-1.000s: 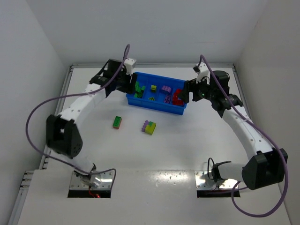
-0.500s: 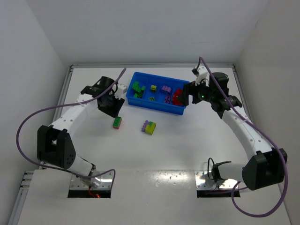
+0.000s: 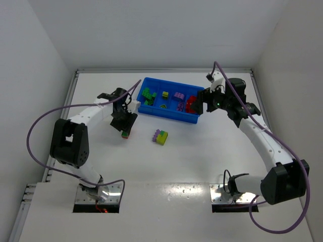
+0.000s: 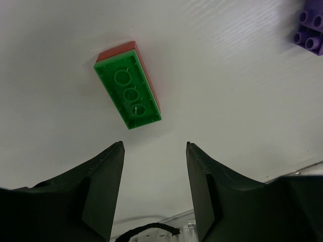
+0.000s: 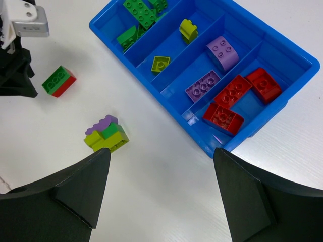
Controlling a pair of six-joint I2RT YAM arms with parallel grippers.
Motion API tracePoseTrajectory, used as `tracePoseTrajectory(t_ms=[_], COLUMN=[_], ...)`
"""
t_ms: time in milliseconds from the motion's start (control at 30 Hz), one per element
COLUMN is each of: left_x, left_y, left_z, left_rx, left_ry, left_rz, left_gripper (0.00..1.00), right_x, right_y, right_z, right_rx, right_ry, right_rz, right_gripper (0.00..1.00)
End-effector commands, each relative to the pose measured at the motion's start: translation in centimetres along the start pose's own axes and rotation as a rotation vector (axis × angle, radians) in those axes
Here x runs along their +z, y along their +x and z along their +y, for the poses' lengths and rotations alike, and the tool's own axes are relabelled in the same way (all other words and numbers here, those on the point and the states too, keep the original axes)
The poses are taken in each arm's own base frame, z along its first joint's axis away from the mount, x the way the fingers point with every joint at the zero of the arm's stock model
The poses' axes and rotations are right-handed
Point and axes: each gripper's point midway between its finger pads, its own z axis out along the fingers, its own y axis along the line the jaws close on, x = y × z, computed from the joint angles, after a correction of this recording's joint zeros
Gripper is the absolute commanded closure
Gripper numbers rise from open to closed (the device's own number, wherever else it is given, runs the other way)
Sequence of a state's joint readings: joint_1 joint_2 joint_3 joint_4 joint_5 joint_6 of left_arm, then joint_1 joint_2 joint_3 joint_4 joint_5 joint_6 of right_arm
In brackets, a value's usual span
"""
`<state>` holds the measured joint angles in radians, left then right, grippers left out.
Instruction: Sort the legos into containers by color
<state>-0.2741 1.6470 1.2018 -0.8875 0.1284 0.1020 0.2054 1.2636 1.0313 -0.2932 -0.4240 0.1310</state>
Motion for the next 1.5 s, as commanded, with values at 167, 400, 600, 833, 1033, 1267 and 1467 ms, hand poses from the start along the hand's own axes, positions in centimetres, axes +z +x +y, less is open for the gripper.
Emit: tracePoseTrajectory(t_ms=[167,400,600,833,1033,1267,1467], left_x=[2.1,3.4,3.8,4.3,4.3,2.7,2.7], left_y=[-0.3,-0.8,-1.4,-1.9,-1.9,-2.8,-2.8], left_z=[0.1,0.7,1.7,1.8,1.8,1.6,1.4], left_rx=[-0.075,-0.107,-0.125,-0.143,-0.143,-0.137,-0.136], left_ry=[0.0,-0.03,-0.064,-0.065,-0.065,-0.061,-0.053], left_rz=[0.019,0.027,0.02,0.012,0.012,-0.044,-0.054], left_gripper=[0.42,0.42,0.42,0.42,0.46,0.47,0.47], right_x=[-0.6,-0.3,-0.1,-0.1,-0.1,0.1,0.1], right_y=[-1.1,-0.9,-0.6,-0.6,-0.8,-0.6,-0.6], right_z=[0.4,0.3,0.2,0.4,0.4,0.3,0.3], right_rx=[-0.027,-0.023,-0.019,-0.019,-0.023,-0.019,-0.019], right_ry=[-0.014,-0.015,-0.015,-0.024,-0.024,-0.024,-0.024], right_rz=[-0.037,-0.029,-0.021,-0.021,-0.029,-0.021,-0.021], right_gripper=[0.17,0.17,0.17,0.17,0.17,0.17,0.17])
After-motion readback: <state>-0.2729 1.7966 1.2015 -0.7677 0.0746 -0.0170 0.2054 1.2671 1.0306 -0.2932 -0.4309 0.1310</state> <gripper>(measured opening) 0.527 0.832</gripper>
